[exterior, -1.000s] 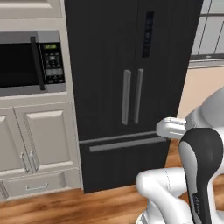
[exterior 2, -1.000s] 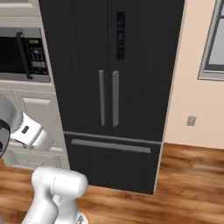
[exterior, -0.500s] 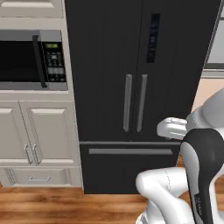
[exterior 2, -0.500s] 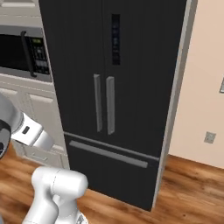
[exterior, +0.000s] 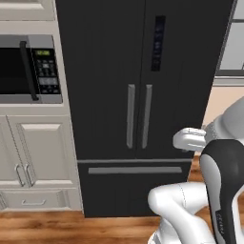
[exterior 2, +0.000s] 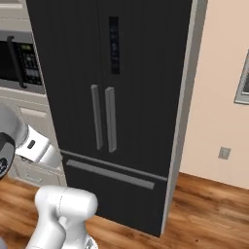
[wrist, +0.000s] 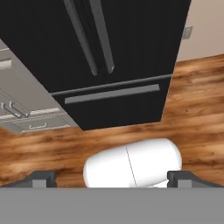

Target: Move the hot dog bun to the plate on the dining table and place the condiment next to that plate. Then navigate to the fridge and take the sausage and place it on the plate as well.

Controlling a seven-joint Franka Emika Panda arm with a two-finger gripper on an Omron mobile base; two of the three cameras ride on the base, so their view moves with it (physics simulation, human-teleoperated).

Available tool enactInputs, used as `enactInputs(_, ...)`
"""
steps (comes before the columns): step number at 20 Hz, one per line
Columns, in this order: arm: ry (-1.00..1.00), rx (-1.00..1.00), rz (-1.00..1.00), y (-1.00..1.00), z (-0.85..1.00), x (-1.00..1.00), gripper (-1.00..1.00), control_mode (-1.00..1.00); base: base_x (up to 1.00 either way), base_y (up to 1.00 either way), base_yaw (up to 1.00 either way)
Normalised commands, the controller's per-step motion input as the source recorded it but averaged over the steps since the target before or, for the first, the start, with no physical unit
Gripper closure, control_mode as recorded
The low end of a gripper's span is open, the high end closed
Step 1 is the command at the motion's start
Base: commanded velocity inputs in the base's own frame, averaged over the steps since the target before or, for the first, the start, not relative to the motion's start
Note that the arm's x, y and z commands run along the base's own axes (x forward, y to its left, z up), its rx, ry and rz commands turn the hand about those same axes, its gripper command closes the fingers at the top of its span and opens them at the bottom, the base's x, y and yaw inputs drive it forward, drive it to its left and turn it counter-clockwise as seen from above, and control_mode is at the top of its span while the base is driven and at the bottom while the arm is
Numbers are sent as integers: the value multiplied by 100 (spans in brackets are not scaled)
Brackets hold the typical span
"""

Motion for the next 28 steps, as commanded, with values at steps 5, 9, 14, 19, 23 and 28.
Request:
enactInputs(5,0,0,0,0,0,0,-100,100,1,23,-36)
enactInputs(9,0,0,0,0,0,0,-100,100,0,46,-24)
enactInputs(14,0,0,0,0,0,0,-100,100,-1,51,-8)
enactInputs(19,0,0,0,0,0,0,-100,100,-31,17,0)
enactInputs(23,0,0,0,0,0,0,-100,100,-48,7,-2)
enactInputs(28,0,0,0,0,0,0,-100,100,-32,3,-1)
